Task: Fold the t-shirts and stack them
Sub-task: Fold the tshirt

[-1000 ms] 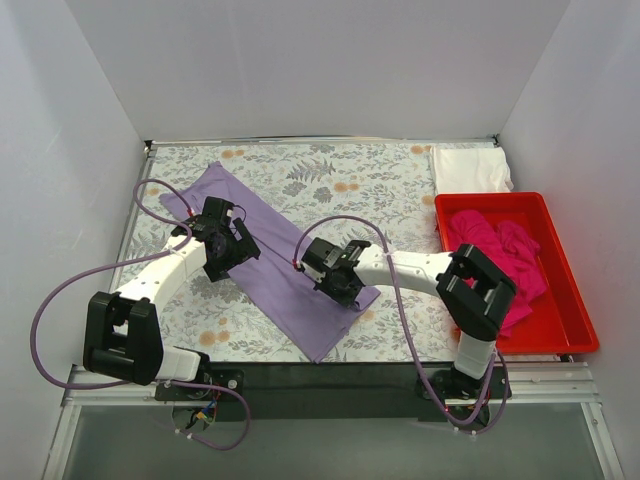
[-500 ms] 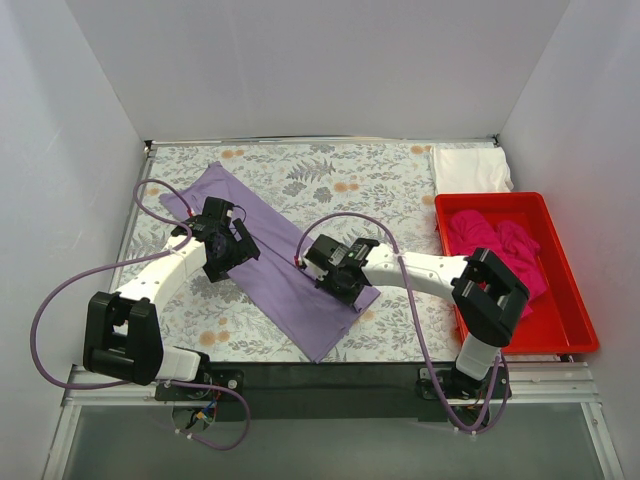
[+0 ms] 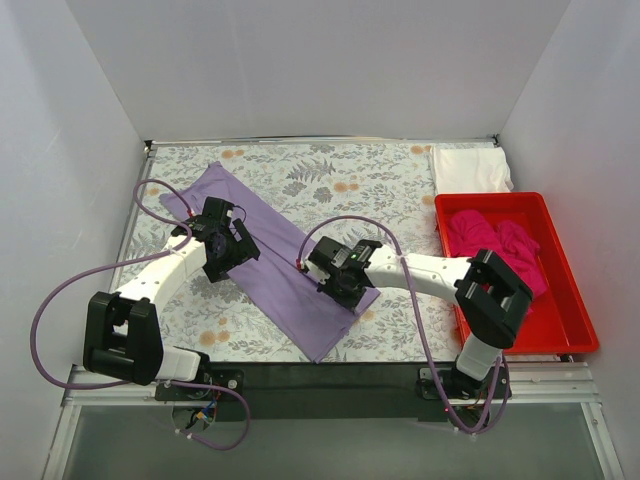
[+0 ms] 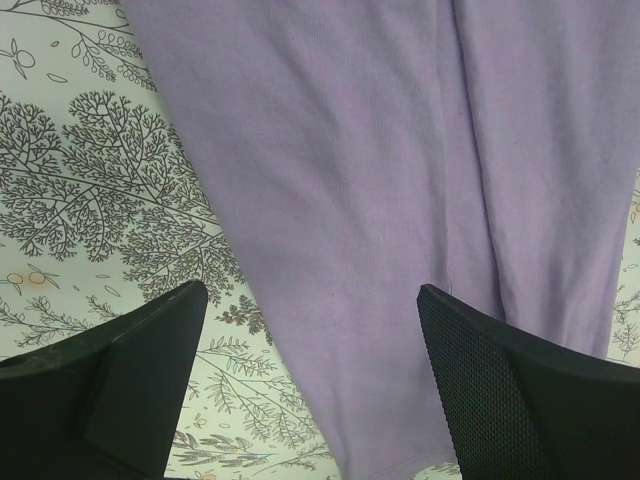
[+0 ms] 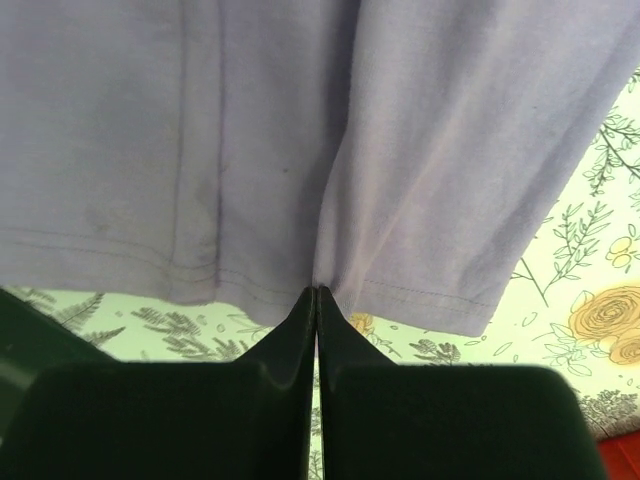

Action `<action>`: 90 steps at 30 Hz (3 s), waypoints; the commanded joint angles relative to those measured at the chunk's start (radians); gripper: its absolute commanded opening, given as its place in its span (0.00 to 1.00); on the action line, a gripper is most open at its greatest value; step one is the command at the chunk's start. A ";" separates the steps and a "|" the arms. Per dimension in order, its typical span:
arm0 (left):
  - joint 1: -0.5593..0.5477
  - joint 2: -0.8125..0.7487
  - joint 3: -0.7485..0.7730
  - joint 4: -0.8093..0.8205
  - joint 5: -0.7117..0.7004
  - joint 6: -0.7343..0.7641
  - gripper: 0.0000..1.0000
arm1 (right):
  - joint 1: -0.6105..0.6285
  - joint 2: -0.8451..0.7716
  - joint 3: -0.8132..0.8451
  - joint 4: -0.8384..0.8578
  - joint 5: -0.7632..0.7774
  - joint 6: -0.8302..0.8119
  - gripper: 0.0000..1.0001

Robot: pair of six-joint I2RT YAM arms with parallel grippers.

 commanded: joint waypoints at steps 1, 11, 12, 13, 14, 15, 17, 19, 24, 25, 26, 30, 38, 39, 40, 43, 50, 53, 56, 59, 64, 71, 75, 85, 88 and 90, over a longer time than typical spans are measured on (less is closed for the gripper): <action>-0.004 -0.024 0.003 -0.002 -0.016 0.011 0.80 | 0.000 -0.067 0.007 -0.023 -0.098 0.002 0.01; -0.004 -0.018 0.012 -0.008 -0.042 -0.004 0.79 | 0.002 -0.020 -0.037 -0.023 -0.176 -0.015 0.15; -0.004 -0.018 0.015 -0.009 -0.051 -0.007 0.79 | 0.000 -0.020 -0.039 -0.021 -0.179 -0.014 0.16; -0.004 -0.022 0.018 -0.009 -0.058 -0.010 0.79 | 0.000 -0.036 -0.034 -0.021 -0.178 -0.014 0.21; -0.004 -0.026 0.024 -0.009 -0.065 -0.012 0.79 | -0.004 -0.047 -0.031 -0.020 -0.173 -0.009 0.23; -0.004 -0.026 0.036 -0.008 -0.074 -0.013 0.79 | -0.010 -0.059 -0.025 -0.020 -0.168 -0.005 0.25; -0.004 -0.018 0.061 -0.003 -0.108 -0.013 0.78 | -0.047 -0.098 -0.020 -0.020 -0.142 0.012 0.29; -0.001 -0.001 0.102 0.003 -0.140 0.000 0.77 | -0.104 -0.131 -0.025 -0.017 -0.118 0.018 0.35; 0.041 0.126 0.216 0.027 -0.185 0.037 0.76 | -0.236 -0.144 -0.060 -0.012 -0.069 0.077 0.38; 0.050 0.146 0.255 0.035 -0.188 0.051 0.76 | -0.271 -0.141 -0.065 -0.010 -0.078 0.081 0.38; 0.071 0.172 0.274 0.046 -0.196 0.057 0.76 | -0.283 -0.142 -0.068 -0.007 -0.084 0.084 0.38; 0.125 0.301 0.363 0.069 -0.213 0.082 0.76 | -0.316 -0.142 -0.104 0.029 -0.105 0.091 0.38; 0.185 0.473 0.487 0.106 -0.248 0.122 0.75 | -0.339 -0.093 -0.158 0.123 -0.142 0.115 0.38; 0.185 0.485 0.503 0.110 -0.252 0.134 0.75 | -0.339 -0.089 -0.160 0.129 -0.144 0.115 0.39; 0.186 0.505 0.512 0.113 -0.260 0.138 0.74 | -0.339 -0.078 -0.160 0.132 -0.147 0.114 0.38; 0.191 0.574 0.546 0.110 -0.269 0.155 0.71 | -0.339 -0.061 -0.164 0.140 -0.156 0.118 0.38; 0.196 0.720 0.618 0.135 -0.299 0.226 0.67 | -0.345 -0.072 -0.221 0.140 -0.151 0.149 0.05; 0.196 0.806 0.693 0.133 -0.289 0.263 0.66 | -0.346 -0.093 -0.249 0.117 -0.173 0.175 0.01; 0.196 0.895 0.772 0.138 -0.257 0.290 0.66 | -0.348 -0.119 -0.284 0.094 -0.204 0.219 0.01; 0.194 0.962 0.844 0.159 -0.205 0.310 0.67 | -0.345 -0.162 -0.338 0.094 -0.250 0.279 0.01; 0.157 1.057 0.963 0.196 -0.110 0.355 0.69 | -0.342 -0.234 -0.399 0.094 -0.289 0.345 0.01; 0.026 1.143 1.066 0.253 -0.070 0.461 0.72 | -0.333 -0.268 -0.396 0.100 -0.297 0.403 0.01; 0.016 1.142 1.084 0.253 -0.073 0.444 0.75 | -0.333 -0.279 -0.378 0.099 -0.279 0.419 0.11; 0.015 0.785 0.900 0.233 -0.142 0.358 0.81 | -0.343 -0.340 -0.278 0.082 -0.190 0.387 0.46; 0.009 0.641 0.795 0.189 -0.153 0.282 0.82 | -0.363 -0.349 -0.266 0.083 -0.193 0.368 0.51; -0.001 0.532 0.700 0.162 -0.163 0.255 0.82 | -0.377 -0.354 -0.252 0.085 -0.196 0.351 0.51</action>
